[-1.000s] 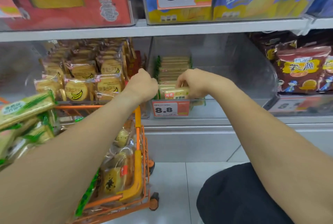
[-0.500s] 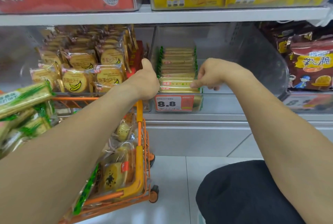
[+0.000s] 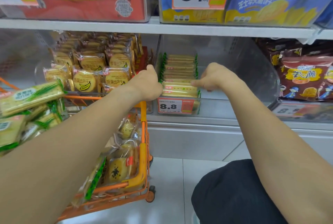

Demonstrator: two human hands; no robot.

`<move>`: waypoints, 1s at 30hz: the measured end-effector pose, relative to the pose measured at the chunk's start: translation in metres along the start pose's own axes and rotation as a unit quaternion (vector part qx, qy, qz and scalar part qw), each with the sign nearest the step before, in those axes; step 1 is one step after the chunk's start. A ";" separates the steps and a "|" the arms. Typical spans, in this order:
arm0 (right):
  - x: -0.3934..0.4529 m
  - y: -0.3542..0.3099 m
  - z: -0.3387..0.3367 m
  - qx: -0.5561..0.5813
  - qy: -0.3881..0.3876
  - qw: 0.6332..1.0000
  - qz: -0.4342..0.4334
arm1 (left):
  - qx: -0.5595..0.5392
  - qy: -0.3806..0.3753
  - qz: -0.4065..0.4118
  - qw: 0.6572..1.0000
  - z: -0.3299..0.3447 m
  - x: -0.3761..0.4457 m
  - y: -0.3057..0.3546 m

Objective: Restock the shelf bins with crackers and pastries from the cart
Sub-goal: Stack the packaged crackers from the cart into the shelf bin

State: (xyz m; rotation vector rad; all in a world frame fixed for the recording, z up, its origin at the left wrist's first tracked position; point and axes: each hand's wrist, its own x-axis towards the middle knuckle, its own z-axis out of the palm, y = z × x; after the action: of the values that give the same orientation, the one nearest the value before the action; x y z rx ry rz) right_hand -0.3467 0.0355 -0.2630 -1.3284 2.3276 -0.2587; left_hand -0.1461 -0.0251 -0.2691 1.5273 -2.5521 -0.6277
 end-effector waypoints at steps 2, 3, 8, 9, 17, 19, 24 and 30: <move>-0.012 -0.014 -0.004 0.076 0.046 0.992 -0.090 | -0.002 0.015 0.035 0.999 -0.011 -0.011 -0.006; -0.021 -0.025 -0.004 0.135 0.034 0.980 -0.141 | 0.001 0.023 0.041 0.999 -0.020 -0.020 -0.006; -0.055 -0.085 0.017 0.250 -0.129 0.896 -0.344 | 0.030 0.042 0.045 0.998 -0.070 -0.054 -0.030; -0.057 -0.099 0.024 0.256 -0.146 0.883 -0.364 | 0.025 0.052 0.037 0.998 -0.082 -0.062 -0.037; -0.064 -0.207 0.100 0.165 -0.042 0.856 -0.489 | 0.154 0.063 -0.082 0.983 -0.154 -0.118 -0.132; -0.063 -0.226 0.116 0.170 0.017 0.856 -0.489 | 0.213 0.001 -0.120 0.970 -0.162 -0.135 -0.154; -0.055 -0.259 0.133 0.074 0.050 0.860 -0.502 | 0.266 -0.126 -0.230 0.928 -0.168 -0.161 -0.180; -0.047 -0.288 0.144 -0.090 -0.012 0.861 -0.500 | 0.193 -0.154 -0.273 0.930 -0.144 -0.163 -0.175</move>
State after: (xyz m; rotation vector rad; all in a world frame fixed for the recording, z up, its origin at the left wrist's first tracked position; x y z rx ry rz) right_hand -0.0383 -0.0662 -0.2694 -2.5156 1.4413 -0.3253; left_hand 0.1200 0.0006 -0.1876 2.5060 -2.5678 -0.4504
